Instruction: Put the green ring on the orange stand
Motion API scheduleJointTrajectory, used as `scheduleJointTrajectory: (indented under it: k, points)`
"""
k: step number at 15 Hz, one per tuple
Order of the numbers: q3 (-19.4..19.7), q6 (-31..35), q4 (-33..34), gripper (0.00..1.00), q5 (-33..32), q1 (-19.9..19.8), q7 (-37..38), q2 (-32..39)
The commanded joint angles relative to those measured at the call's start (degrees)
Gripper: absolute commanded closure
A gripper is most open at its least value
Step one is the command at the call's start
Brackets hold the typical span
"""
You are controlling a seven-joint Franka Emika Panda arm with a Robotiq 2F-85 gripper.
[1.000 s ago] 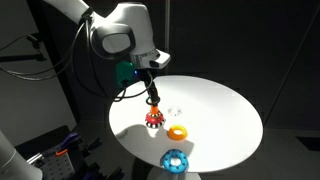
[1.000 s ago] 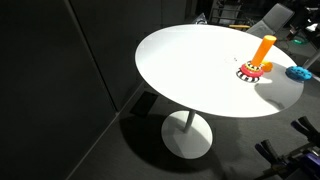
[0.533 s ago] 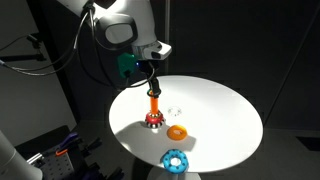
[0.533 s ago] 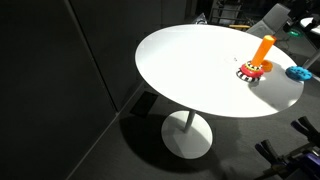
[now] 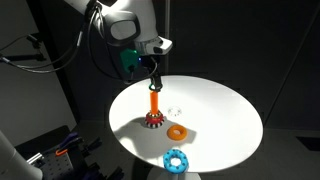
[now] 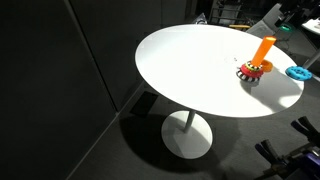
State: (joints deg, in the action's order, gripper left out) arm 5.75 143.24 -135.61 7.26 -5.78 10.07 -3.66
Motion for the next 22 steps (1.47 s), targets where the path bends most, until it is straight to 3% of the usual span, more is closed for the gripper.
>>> scheduleJointTrajectory:
  k: [1,22]
  points:
    - [-0.5,-2.7,4.0,0.55,0.9,0.4,1.2,3.1]
    - [-1.5,-10.2,11.3,0.55,2.3,1.5,0.9,10.0]
